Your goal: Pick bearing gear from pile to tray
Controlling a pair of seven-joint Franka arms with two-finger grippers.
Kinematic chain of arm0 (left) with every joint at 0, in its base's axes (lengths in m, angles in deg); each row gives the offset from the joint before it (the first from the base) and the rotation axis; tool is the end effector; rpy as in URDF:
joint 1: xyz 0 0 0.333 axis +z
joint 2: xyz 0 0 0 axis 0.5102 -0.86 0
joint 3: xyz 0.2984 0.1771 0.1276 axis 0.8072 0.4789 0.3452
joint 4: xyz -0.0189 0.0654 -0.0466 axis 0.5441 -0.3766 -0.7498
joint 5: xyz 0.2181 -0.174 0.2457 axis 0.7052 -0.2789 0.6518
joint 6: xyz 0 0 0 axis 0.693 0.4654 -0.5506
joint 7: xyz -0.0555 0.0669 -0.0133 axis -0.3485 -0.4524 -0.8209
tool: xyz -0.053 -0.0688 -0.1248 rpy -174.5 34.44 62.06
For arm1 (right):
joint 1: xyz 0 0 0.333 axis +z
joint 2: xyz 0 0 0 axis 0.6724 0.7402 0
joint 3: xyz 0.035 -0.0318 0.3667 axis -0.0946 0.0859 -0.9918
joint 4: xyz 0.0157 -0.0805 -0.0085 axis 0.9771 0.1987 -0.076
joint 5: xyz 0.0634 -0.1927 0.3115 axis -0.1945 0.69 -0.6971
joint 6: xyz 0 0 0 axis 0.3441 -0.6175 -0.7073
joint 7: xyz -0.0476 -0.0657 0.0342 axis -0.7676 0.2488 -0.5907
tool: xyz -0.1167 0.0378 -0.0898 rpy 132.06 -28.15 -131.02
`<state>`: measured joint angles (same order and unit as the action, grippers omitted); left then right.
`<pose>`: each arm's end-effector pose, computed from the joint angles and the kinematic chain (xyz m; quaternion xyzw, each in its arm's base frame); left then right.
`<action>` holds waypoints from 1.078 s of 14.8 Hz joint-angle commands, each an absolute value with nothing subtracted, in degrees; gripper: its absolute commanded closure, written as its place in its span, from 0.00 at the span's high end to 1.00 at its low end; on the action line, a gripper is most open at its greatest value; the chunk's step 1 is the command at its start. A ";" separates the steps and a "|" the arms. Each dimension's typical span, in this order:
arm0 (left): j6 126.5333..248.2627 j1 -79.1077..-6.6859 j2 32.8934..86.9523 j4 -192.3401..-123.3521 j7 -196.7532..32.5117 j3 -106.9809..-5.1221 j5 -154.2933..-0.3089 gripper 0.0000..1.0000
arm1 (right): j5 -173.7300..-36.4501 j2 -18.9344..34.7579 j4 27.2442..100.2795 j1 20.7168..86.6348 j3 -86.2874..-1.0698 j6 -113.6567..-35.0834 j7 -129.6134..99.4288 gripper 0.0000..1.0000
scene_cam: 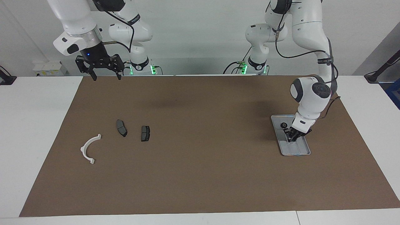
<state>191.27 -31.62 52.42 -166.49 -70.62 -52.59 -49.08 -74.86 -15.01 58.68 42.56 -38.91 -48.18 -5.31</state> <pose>0.6088 -0.0043 0.3217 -0.9979 -0.0101 -0.0611 0.0160 0.4842 0.0256 0.6366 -1.0000 -0.0088 -0.0027 0.0004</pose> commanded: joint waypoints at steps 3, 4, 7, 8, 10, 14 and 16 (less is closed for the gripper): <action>187.39 -31.82 53.19 -165.65 -70.54 -52.76 -49.88 1.00 | -75.38 -15.60 59.68 42.25 -39.11 -49.41 -5.16 1.00; 182.74 -31.65 53.98 -162.93 -70.63 -52.76 -49.88 1.00 | -75.38 -15.60 59.68 42.08 -39.03 -49.50 -5.25 1.00; 169.55 -31.82 56.96 -153.44 -71.24 -52.85 -49.97 1.00 | -75.38 -15.60 59.68 41.90 -39.11 -49.41 -5.25 1.00; 166.55 -31.91 58.02 -150.28 -72.38 -53.11 -50.84 1.00 | -75.38 -15.60 59.68 41.90 -39.03 -49.41 -5.25 1.00; 161.72 -31.82 59.87 -145.26 -74.76 -53.11 -52.16 1.00 | -75.38 -15.60 59.68 41.90 -39.11 -49.41 -5.16 1.00; 156.17 -31.65 70.04 -144.36 -78.36 -53.11 -52.25 1.00 | -75.38 -15.60 59.68 42.07 -39.03 -49.41 -4.99 1.00; 148.81 -31.30 72.61 -142.18 -78.02 -52.50 -52.52 1.00 | -75.38 -15.60 59.68 42.08 -39.11 -49.41 -4.98 1.00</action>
